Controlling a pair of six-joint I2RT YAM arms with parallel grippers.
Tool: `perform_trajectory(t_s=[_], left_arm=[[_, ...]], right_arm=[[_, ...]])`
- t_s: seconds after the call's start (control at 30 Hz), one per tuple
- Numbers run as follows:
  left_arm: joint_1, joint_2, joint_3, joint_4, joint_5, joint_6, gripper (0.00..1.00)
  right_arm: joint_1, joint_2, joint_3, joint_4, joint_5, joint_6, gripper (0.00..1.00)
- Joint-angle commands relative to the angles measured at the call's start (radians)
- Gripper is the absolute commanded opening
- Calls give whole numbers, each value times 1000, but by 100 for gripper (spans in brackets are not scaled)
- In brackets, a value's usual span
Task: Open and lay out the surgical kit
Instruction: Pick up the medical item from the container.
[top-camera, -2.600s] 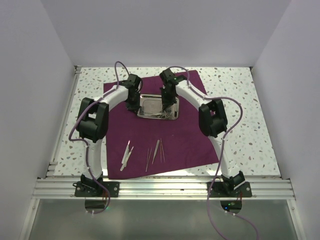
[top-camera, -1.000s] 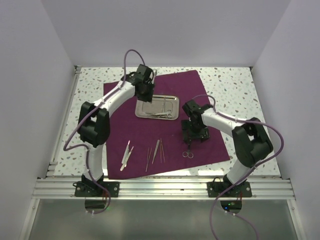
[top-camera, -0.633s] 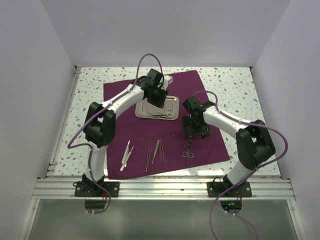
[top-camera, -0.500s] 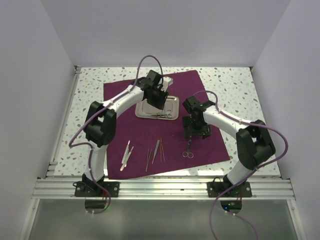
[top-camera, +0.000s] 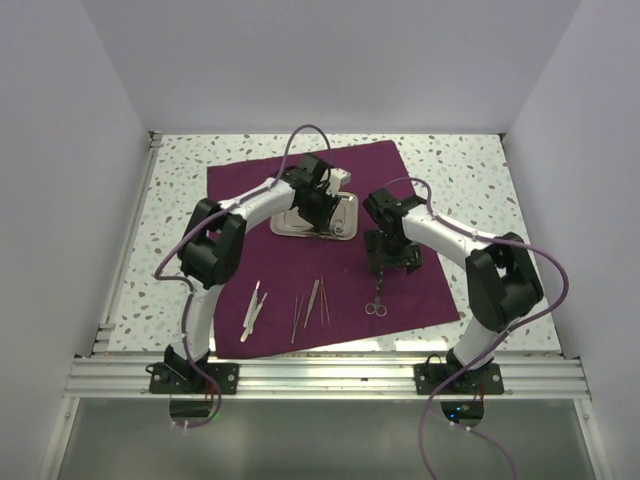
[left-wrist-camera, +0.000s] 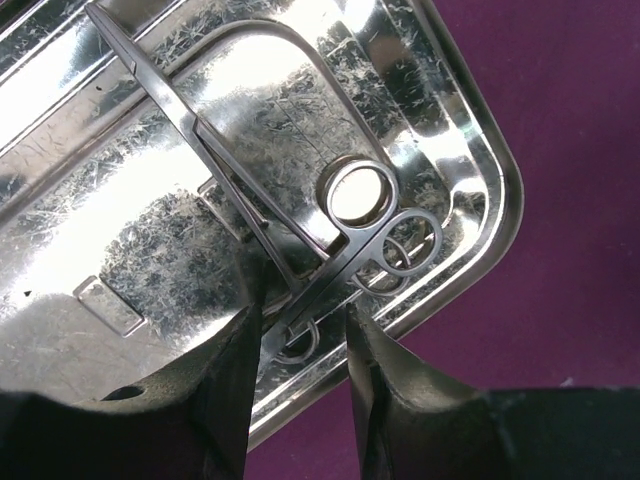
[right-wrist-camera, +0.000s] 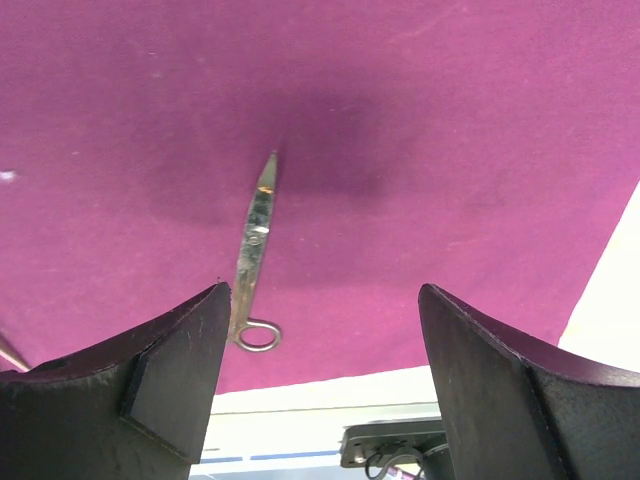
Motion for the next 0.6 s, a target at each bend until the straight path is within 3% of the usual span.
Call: perform_trajectory(t_s=[0.0,0.23,0.37,0.57], left_arm=[[-7,14,-2,50,-21,38,42],[-29,70,18,37,-98,56,41],[-32,85,15,26,-124,61,21],[-33,91,-10,15,-130,72,18]], right_arm=[[-16,7,36,-27,11,-30,80],[-45,18,33,-19,-1,-52,79],[-77,18,24,-11,-22,-61,79],[-114,13,9,7,-53,-68,79]])
